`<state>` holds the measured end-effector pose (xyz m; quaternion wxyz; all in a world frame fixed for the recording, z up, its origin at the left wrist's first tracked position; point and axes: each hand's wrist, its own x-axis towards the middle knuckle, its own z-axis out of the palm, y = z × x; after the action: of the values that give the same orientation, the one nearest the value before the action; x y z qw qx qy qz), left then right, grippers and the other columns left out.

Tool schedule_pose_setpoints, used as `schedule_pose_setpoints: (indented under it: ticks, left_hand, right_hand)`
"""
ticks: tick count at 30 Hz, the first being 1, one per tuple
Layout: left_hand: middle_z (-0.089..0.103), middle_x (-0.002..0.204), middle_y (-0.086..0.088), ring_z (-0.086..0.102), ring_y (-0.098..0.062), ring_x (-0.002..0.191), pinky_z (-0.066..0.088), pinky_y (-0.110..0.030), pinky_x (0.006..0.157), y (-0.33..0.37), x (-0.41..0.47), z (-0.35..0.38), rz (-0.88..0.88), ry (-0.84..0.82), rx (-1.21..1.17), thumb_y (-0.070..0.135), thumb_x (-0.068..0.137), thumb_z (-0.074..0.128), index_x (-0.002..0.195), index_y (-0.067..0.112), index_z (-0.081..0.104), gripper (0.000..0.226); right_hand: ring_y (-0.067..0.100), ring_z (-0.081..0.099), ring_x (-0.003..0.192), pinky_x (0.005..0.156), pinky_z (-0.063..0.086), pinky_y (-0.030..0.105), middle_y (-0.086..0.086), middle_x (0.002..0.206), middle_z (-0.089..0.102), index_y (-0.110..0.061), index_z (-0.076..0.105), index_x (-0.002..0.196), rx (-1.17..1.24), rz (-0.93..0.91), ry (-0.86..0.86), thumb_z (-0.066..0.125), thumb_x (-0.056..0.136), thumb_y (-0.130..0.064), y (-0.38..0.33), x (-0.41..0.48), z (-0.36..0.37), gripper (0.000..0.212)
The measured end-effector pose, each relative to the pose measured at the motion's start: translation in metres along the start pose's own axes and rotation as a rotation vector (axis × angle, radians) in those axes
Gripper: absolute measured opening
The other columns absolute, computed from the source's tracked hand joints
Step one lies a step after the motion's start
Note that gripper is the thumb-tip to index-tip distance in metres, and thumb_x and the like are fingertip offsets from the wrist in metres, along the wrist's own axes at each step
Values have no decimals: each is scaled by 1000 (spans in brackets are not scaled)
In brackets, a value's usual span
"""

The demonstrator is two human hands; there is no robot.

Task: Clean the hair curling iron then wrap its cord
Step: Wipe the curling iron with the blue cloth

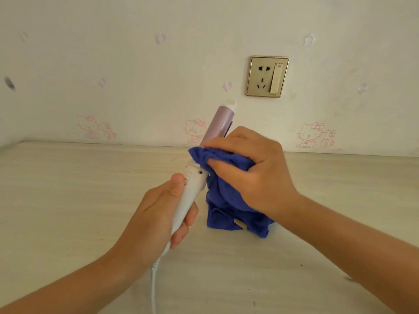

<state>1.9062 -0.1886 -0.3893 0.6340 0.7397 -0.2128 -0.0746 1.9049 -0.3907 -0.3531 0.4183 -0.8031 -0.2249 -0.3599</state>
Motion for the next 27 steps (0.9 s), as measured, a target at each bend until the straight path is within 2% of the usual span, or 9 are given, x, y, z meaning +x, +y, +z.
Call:
schedule_pose_setpoints:
  ticks: [2, 5, 7, 8, 12, 15, 18, 23, 27]
  left_hand:
    - [57, 57, -2, 40, -15, 38, 36, -24, 40, 2, 2, 0, 18, -29, -118, 62, 102, 41, 71, 18, 63, 58]
    - [58, 70, -7, 43, -18, 41, 37, -27, 40, 3, 2, 2, 102, -61, -171, 56, 95, 54, 99, 26, 71, 35]
    - [58, 71, -6, 43, -17, 42, 38, -27, 41, 2, 1, 4, 139, -37, -146, 55, 92, 59, 115, 34, 70, 33]
    - [58, 70, -6, 43, -17, 42, 38, -27, 40, 1, 1, 3, 141, -20, -142, 55, 90, 62, 117, 36, 69, 33]
    - [61, 68, -6, 44, -18, 39, 38, -27, 38, 2, 6, -2, 27, 11, -192, 50, 86, 68, 104, 36, 74, 24]
    - [60, 67, -8, 43, -18, 39, 38, -27, 37, 1, 6, -3, -16, -22, -247, 51, 79, 74, 103, 29, 72, 33]
    - [58, 65, -8, 42, -17, 39, 38, -27, 37, -2, 6, -1, -3, -3, -215, 43, 81, 73, 114, 20, 61, 42]
    - [58, 63, -6, 41, -20, 38, 36, -28, 37, -5, 7, -1, 16, 79, -137, 36, 80, 72, 114, 17, 48, 46]
    - [58, 61, -1, 40, -18, 37, 36, -27, 38, -8, 6, 0, 45, 95, -69, 42, 74, 76, 104, 29, 48, 43]
  right_hand:
    - [13, 66, 84, 81, 49, 17, 6, 91, 71, -16, 79, 107, 16, 42, 95, 77, 87, -5, 3, 11, -9, 23]
    - [11, 65, 84, 82, 49, 17, 9, 92, 71, -13, 79, 109, 1, 59, 202, 75, 89, -5, 6, 22, -24, 22]
    - [10, 65, 84, 81, 49, 18, 8, 91, 71, -13, 78, 108, -8, 8, 160, 75, 87, -2, 4, 17, -23, 24]
    - [10, 65, 84, 81, 49, 18, 6, 91, 70, -14, 78, 107, -9, -25, 108, 76, 86, -1, 3, 12, -19, 25]
    - [10, 67, 87, 81, 50, 20, 1, 95, 70, -10, 79, 109, 9, -46, -31, 78, 85, -1, 4, 6, -7, 26]
    - [11, 66, 86, 81, 51, 23, 5, 93, 71, -13, 78, 108, 9, -18, 77, 77, 87, -3, 8, 18, -17, 24]
    - [15, 67, 85, 81, 53, 27, 9, 92, 71, -15, 78, 107, 22, 23, 162, 76, 88, -4, 9, 22, -22, 22]
    - [10, 66, 84, 79, 48, 18, -4, 92, 69, -14, 80, 107, -7, -23, -57, 78, 85, -3, 3, 2, 1, 25]
    - [12, 67, 87, 83, 50, 20, -1, 91, 72, -19, 80, 106, 26, 77, 144, 76, 87, -6, 8, 19, -15, 23]
